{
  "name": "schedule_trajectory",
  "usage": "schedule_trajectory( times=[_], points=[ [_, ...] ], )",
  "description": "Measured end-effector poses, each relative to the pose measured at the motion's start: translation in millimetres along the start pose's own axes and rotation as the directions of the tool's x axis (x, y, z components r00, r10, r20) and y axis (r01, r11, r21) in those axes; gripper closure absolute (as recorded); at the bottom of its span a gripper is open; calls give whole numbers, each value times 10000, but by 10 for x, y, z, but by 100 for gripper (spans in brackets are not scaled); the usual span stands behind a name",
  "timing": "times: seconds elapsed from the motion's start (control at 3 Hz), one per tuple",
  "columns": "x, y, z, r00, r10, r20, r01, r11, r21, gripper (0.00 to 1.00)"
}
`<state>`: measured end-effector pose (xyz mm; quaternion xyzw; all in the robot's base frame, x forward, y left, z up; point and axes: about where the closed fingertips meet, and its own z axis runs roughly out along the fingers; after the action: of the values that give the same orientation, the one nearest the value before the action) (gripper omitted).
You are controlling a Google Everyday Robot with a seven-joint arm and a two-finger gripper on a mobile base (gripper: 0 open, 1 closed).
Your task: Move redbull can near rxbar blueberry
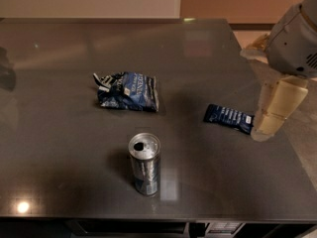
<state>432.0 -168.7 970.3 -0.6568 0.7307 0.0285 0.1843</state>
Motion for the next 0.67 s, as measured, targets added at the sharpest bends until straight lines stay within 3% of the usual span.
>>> schedule_trajectory(
  times=[0.33, 0.67],
  points=[
    [-225, 143, 146, 9950, -662, 750, 699, 9964, -489, 0],
    [-388, 313, 324, 9844, -1231, 1256, 1359, 9857, -998, 0]
  ],
)
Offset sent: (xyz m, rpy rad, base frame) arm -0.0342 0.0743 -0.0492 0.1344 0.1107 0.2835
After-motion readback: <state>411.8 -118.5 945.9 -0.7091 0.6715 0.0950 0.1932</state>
